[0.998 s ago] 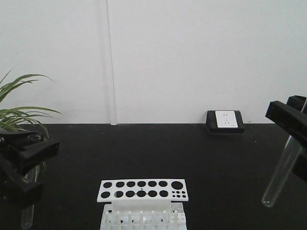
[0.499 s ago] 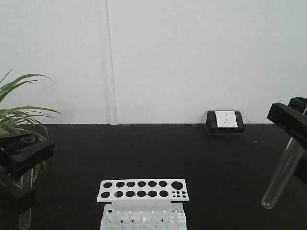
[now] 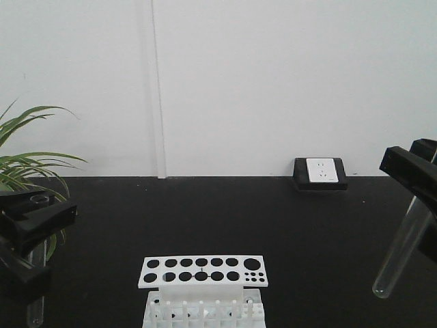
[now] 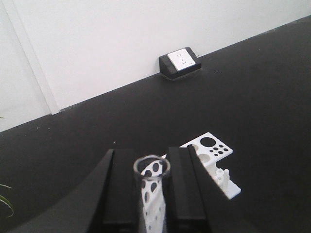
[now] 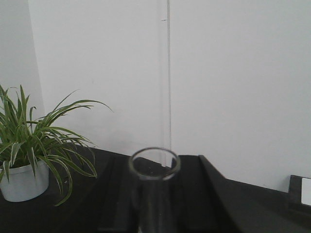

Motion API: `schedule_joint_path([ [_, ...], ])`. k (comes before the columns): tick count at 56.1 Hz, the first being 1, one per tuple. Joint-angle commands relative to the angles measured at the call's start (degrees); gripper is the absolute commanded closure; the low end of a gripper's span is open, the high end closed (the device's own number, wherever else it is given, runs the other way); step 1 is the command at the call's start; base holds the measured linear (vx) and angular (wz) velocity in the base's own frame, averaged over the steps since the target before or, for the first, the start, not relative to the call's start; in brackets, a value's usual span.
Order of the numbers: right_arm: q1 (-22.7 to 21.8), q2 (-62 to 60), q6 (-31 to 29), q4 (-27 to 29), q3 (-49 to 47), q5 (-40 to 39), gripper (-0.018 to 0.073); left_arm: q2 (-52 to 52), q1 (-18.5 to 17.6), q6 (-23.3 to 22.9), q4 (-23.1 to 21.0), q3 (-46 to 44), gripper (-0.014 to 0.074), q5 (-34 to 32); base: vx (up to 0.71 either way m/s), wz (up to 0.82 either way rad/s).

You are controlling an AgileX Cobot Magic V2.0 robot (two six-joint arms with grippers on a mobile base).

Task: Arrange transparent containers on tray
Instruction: 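Drive the base to the counter with the yellow tray, holding tubes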

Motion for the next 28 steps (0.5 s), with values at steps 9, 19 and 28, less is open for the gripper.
schedule_joint_path([
  [9,-0.28,-0.39,-0.12,-2.2,-1.54,1.36,0.0572,-0.48,-0.34,-0.08,-0.78,-1.41,0.0597,-4.92,-0.01,0.01],
  [19,-0.28,-0.39,-0.12,-2.2,-1.54,1.49,0.0572,-0.48,-0.34,-0.08,-0.78,-1.41,0.0597,-4.84,-0.06,-0.01],
  [28,-0.28,-0.34,-0.12,-2.2,-1.54,1.55,0.0572,0.21,-0.34,-0.08,-0.78,-1.41,0.0597,-4.94,-0.14,-0.02],
])
